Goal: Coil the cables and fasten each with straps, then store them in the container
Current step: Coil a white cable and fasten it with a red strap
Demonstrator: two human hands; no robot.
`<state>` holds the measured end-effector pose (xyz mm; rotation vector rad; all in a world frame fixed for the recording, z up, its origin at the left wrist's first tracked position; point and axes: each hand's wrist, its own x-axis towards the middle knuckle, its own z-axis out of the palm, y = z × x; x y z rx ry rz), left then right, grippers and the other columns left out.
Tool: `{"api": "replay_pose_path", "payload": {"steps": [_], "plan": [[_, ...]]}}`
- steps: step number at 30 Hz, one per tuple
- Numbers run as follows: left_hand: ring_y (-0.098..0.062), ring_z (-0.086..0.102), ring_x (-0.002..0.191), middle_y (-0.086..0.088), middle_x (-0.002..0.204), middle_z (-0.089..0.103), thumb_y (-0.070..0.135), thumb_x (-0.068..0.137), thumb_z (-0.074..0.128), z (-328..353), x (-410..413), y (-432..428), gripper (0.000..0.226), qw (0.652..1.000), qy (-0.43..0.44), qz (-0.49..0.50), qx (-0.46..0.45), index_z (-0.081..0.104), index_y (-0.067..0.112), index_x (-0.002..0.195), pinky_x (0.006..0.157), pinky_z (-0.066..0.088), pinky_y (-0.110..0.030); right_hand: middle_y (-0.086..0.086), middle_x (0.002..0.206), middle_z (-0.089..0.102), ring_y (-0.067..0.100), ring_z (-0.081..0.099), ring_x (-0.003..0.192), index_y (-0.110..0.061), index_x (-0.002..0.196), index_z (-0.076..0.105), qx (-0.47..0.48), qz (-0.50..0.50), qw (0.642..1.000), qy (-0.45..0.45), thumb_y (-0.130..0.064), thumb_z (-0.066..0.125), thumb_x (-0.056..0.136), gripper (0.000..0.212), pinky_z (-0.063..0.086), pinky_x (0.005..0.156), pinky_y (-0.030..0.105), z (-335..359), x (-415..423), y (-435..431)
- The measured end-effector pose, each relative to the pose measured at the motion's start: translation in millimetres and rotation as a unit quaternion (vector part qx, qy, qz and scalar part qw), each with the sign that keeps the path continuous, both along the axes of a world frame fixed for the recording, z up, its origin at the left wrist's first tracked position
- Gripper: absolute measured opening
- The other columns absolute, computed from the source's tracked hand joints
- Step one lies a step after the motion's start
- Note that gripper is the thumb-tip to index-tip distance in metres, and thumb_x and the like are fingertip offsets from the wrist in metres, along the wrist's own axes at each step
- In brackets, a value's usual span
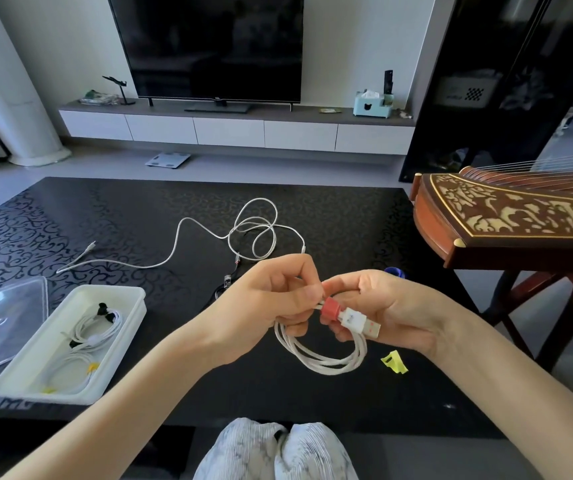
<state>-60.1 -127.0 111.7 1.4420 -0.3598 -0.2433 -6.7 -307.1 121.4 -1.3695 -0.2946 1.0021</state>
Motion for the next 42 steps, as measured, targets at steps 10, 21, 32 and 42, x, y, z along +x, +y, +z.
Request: {"api": "replay_pose_path", "payload": {"steps": [10,21,32,42], "plan": [[-0.011,0.030,0.046,0.001,0.051,0.036,0.001,0.092,0.052,-17.0,1.7,-10.3,0.028,0.972,0.114,0.093,0.186,0.047,0.010,0.066,0.043,0.031,-0.022,-0.003,0.067,0.071,0.002,0.066,0.058,-0.016,0.085,0.059,-0.238,-0.098,0.864,-0.433,-0.002,0.067,0.083,0.017,0.046,0.047,0.011,-3.5,-24.5,13.4],[-0.019,0.066,0.067,-0.008,0.072,0.070,0.034,0.096,0.049,-36.3,34.1,1.4,0.029,0.958,0.234,0.116,0.118,0.056,0.006,0.098,0.073,0.056,-0.034,-0.003,0.082,0.072,0.003,0.067,0.074,-0.014,0.095,0.068,-0.272,-0.198,0.832,-0.440,-0.008,0.076,0.076,0.021,0.053,0.070,0.016,-62.6,-11.7,18.0],[-0.024,0.067,0.084,-0.010,0.081,0.071,0.019,0.090,0.053,-116.9,29.9,-12.8,0.028,0.930,0.249,0.240,-0.121,0.057,-0.003,0.107,0.091,0.049,-0.039,0.010,0.079,0.073,0.020,0.069,0.073,-0.008,0.104,0.068,-0.129,-0.426,0.892,-0.079,0.005,0.068,0.078,0.029,0.059,0.074,0.036,-122.2,9.2,23.1],[-0.012,0.036,0.043,0.000,0.052,0.032,0.005,0.099,0.033,-128.0,56.0,-20.7,0.027,0.913,0.304,0.223,-0.156,0.054,-0.001,0.082,0.058,0.049,-0.031,0.009,0.074,0.064,0.014,0.059,0.063,-0.014,0.089,0.070,-0.090,-0.378,0.918,-0.082,-0.009,0.053,0.095,0.019,0.054,0.061,0.028,-135.1,26.9,9.0]]}}
